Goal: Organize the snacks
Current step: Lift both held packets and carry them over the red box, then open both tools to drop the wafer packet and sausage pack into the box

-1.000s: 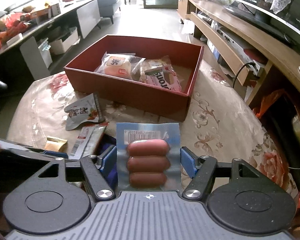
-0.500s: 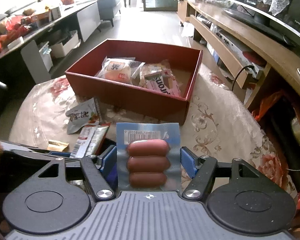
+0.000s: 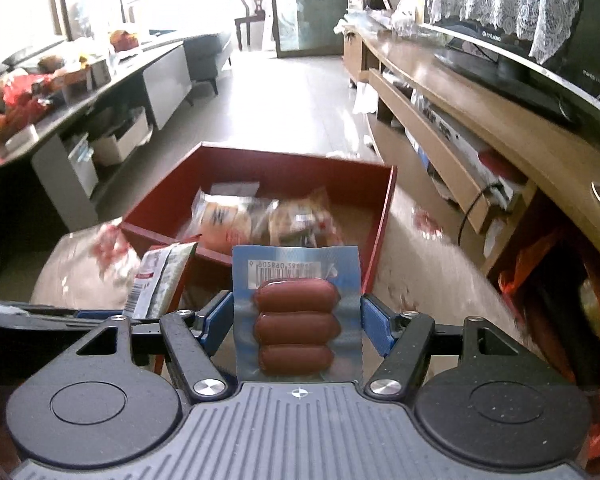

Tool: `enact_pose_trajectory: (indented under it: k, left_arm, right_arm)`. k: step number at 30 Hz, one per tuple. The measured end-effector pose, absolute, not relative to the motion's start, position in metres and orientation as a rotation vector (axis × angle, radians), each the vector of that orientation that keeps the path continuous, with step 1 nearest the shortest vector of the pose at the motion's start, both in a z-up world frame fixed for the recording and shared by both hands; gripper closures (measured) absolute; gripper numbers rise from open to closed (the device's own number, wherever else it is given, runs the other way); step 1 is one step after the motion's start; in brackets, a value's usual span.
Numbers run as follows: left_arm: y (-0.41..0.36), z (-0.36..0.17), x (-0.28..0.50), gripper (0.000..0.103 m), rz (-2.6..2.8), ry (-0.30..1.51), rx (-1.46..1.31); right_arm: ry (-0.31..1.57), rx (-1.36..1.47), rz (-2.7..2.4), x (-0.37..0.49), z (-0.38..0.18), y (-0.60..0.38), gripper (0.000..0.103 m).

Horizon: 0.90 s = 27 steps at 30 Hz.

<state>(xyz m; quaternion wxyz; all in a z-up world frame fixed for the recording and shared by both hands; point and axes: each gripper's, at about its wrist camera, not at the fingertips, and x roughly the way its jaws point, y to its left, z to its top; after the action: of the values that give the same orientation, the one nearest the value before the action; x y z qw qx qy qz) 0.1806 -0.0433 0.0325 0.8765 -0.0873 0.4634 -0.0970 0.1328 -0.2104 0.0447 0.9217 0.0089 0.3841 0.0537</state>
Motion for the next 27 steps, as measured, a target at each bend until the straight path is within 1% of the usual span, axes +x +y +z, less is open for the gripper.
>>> enact_pose_trajectory:
  k: [7,12,18,27]
  left_arm:
    - [-0.047,0.038,0.237,0.054,-0.165,0.934,-0.169]
    - [-0.054,0.033,0.272,0.054,-0.14,0.931,-0.135]
    - [-0.064,0.019,0.301,0.054,-0.122,0.941,-0.096]
    - [-0.075,0.001,0.324,0.053,-0.091,0.929,-0.005]
  right_arm:
    - [0.774,0.045,0.104,0.184,0.049,-0.212,0.029]
    - [0.787,0.074,0.1,0.218,0.043,-0.214,0.029]
    - [0.811,0.075,0.081,0.246,0.029,-0.216,0.029]
    - [0.854,0.116,0.076,0.27,0.005,-0.219,0.029]
